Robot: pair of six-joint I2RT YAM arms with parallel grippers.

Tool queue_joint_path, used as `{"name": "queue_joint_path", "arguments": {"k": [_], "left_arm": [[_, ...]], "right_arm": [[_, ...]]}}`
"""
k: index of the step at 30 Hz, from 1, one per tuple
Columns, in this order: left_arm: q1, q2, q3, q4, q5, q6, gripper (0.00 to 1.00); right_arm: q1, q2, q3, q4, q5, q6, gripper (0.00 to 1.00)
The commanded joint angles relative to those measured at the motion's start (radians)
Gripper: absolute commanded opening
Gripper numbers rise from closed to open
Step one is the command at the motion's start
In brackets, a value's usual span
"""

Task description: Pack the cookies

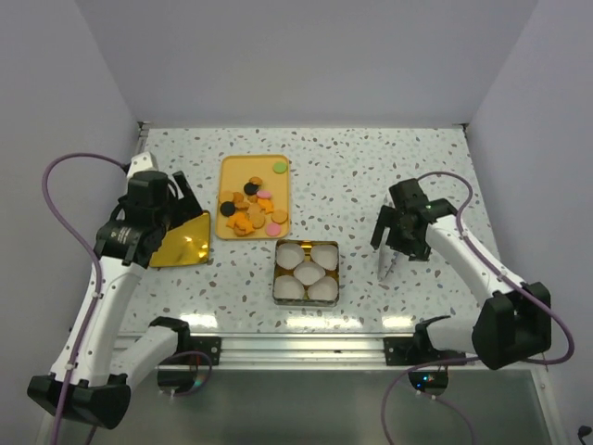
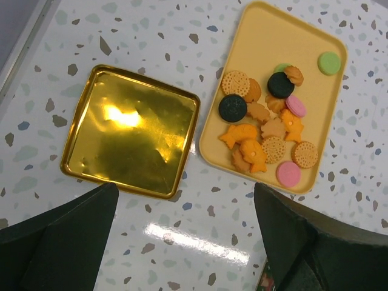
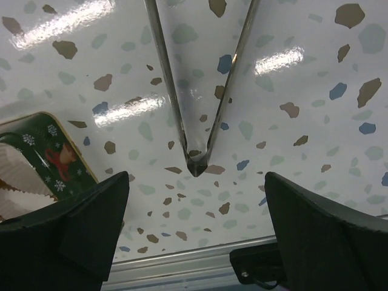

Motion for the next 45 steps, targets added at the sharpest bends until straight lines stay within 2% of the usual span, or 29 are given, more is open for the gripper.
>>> {"name": "queue_joint_path", "arguments": {"k": [1,9,18,23,27,30,33,45], "left_arm": [[0.008,-0.002,-0.026,-0.046,0.048,0.025,1.00],[0.008,0.016,-0.062,-0.065,0.031,0.033,1.00],[0.008,0.016,-0.079,-0.053,0.021,0.071,1.00],[0.008,0.033,-0.074,-0.050,0.015,0.087,1.00],[0.008,0.038,-0.066,-0.051,0.008,0.099,1.00],[0.008,0.038,-0.063,-0.051,0.010,0.103,1.00],[0.008,0.033,-0.054,-0.054,0.016,0.105,1.00],[0.008,0.001,0.004,-0.068,0.111,0.067,1.00]], "right_arm": [[-0.008,0.054,0.026,0.002,0.022,0.024,0.96],[-0.020,0.227,0.014,0.096,0.030,0.010,0.96],[-0.106,0.307,-0.057,0.246,-0.005,-0.006,0.85],[-0.106,0.361,-0.093,0.306,-0.028,-0.010,0.74],[-0.108,0.372,-0.095,0.322,-0.034,-0.008,0.57],[-0.106,0.361,-0.069,0.293,-0.013,-0.020,0.51],[-0.106,0.338,-0.019,0.239,0.010,-0.040,0.48],[-0.060,0.260,0.363,-0.063,-0.076,-0.072,0.48]]}}
